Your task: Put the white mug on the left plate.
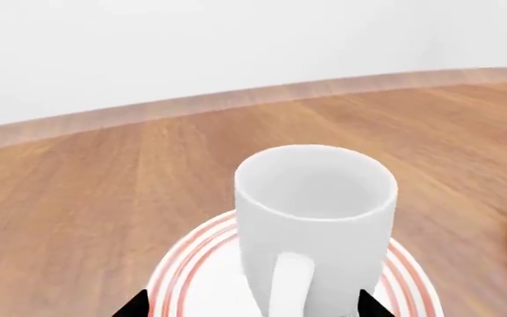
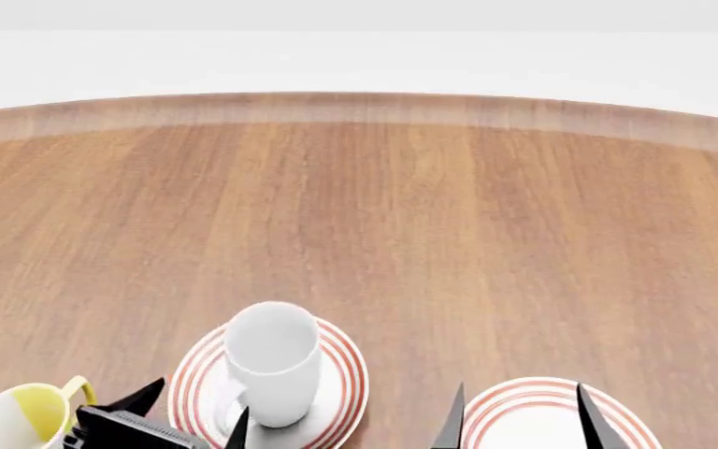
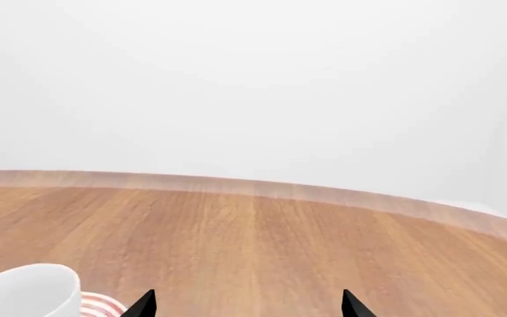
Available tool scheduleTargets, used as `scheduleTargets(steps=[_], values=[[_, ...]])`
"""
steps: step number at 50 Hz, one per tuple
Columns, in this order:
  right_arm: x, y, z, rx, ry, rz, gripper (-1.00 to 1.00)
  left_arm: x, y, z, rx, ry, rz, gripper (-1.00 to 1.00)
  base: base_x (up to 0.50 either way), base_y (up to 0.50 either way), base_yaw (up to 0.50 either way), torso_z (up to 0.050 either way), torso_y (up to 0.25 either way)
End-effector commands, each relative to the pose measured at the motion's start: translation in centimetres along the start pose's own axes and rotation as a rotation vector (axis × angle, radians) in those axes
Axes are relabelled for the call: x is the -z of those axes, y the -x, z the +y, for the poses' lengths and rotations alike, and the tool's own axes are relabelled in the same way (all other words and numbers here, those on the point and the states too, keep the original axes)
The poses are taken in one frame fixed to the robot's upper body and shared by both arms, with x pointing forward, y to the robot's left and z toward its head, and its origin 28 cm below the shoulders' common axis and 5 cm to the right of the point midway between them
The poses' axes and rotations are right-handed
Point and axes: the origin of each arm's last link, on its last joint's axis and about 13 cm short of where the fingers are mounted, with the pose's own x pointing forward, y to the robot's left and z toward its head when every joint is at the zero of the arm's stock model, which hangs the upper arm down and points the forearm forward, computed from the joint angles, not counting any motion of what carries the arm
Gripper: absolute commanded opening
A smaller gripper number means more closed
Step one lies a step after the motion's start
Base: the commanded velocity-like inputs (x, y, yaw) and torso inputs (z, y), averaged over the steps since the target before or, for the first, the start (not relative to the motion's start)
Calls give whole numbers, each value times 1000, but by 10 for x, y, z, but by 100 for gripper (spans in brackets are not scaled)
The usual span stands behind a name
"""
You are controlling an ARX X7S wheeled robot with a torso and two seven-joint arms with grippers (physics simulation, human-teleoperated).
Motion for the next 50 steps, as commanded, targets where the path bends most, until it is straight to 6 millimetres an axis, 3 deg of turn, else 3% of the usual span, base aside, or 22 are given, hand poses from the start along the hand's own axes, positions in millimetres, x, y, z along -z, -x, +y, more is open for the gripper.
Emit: scheduleTargets(steps=[1, 10, 23, 32, 50], values=[[-1, 0, -1, 2, 2, -2, 100, -2, -2, 0, -10, 5, -13, 100, 0, 0, 0, 0, 0], [1, 0, -1, 3, 2, 1, 100, -7, 1, -1, -2, 15, -38, 100, 0, 0, 0, 0, 0], [-8, -2, 1, 16, -18, -59, 100, -47, 27, -10, 36, 17, -180, 100, 0, 0, 0, 0, 0], [-25, 2, 3, 5, -47, -146, 100, -90, 58, -14, 55, 45, -347, 100, 0, 0, 0, 0, 0], [-51, 24, 5, -14, -31, -234, 100, -141, 127, -26, 82, 18, -600, 100, 0, 0, 0, 0, 0]])
